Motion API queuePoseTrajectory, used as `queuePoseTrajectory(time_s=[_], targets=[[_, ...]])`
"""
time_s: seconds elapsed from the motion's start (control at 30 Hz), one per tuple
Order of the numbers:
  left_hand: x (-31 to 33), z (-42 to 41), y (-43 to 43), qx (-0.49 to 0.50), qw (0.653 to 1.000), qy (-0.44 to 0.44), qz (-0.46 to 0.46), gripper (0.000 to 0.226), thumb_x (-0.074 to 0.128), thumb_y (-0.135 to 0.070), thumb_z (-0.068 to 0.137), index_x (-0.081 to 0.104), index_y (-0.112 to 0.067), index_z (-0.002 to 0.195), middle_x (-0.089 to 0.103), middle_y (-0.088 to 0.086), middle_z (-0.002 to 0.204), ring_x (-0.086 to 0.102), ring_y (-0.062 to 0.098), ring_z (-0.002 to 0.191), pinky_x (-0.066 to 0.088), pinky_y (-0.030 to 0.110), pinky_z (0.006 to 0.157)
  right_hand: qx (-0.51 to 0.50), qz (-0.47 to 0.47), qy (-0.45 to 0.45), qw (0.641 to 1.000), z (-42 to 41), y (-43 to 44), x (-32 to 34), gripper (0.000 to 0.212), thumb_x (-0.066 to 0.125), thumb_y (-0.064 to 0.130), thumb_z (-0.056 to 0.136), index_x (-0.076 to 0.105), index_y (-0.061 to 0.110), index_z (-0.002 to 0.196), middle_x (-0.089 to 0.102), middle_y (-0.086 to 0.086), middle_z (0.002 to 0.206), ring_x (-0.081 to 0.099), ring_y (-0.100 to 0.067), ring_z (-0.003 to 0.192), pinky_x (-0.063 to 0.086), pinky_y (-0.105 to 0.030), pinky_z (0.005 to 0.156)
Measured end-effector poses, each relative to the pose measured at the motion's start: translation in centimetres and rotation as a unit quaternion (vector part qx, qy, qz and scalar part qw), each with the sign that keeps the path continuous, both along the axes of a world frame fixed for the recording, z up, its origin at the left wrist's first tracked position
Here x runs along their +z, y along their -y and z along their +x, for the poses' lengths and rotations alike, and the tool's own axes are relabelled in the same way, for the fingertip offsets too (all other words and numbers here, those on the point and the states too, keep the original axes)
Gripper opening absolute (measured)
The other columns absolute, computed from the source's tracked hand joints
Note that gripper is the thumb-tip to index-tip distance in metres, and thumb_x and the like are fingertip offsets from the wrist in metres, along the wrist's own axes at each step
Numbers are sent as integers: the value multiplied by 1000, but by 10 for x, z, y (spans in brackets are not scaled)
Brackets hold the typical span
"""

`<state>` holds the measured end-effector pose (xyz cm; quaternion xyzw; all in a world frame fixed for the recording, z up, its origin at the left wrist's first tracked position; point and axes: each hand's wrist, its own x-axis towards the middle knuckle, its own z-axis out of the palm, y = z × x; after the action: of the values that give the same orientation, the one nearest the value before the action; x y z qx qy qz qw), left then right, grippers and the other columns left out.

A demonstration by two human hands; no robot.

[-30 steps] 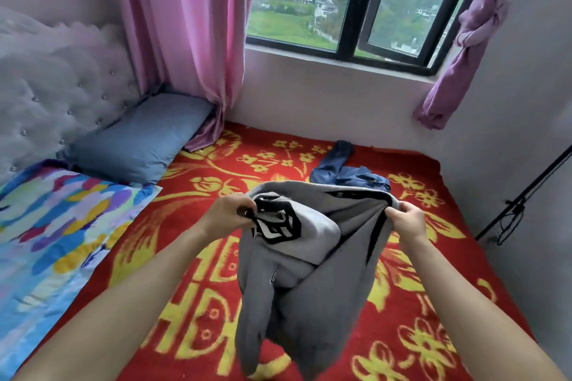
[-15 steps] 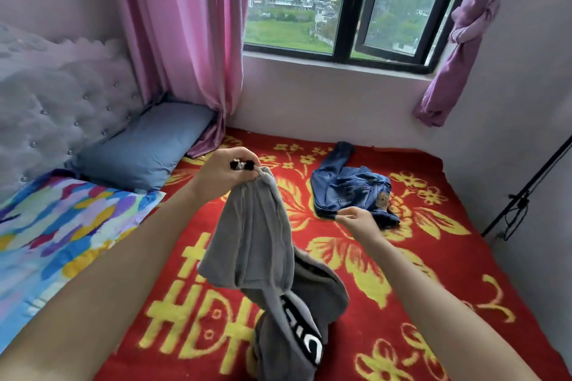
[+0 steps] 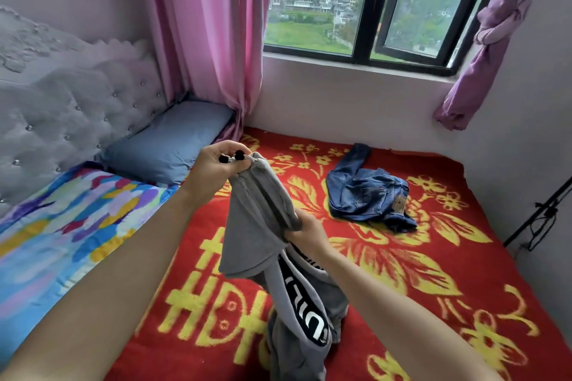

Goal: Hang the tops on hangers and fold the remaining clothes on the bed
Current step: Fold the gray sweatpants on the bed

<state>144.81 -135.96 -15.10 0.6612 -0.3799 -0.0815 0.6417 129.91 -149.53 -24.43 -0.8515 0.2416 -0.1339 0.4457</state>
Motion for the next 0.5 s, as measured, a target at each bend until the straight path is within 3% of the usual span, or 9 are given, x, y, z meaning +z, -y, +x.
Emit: queuePoseTrajectory(time_s=[0.07,0.13,0.27,0.37,0.5], targets=[[-1,6,-10,18,1000,-13,-9,33,67,3,80,69,-28,68,59,-15,57,47,0,56,39,11,56,-7,7,22,1000,5,-2,4,34,55,-5,71,36,19,55,37,10,51,32,-9,52,24,-27,51],[-2,15,-21,38,998,-41,-19,36,67,3,80,70,-29,65,59,-15,55,48,-2,54,39,11,55,-4,32,41,999,8,0,15,39,52,-5,72,30,19,52,28,13,47,24,-8,51,19,-27,50],[-7,26,-35,58,997,-48,-8,29,67,3,81,68,-25,72,59,-15,55,48,0,57,39,14,59,-6,64,59,996,12,9,30,21,56,4,75,44,12,60,35,1,57,32,-13,58,23,-27,52],[-10,23,-37,54,997,-44,12,23,65,5,81,65,-18,81,57,-7,63,50,-3,54,41,11,58,13,52,42,998,12,10,36,29,59,0,82,47,14,59,40,1,59,36,-11,58,27,-25,53],[-9,42,-54,101,993,-51,42,23,62,9,82,65,-13,87,61,-9,62,52,-5,50,41,8,56,-84,14,72,994,-1,59,52,15,61,-4,77,59,1,62,44,-4,59,36,-12,55,27,-25,51]])
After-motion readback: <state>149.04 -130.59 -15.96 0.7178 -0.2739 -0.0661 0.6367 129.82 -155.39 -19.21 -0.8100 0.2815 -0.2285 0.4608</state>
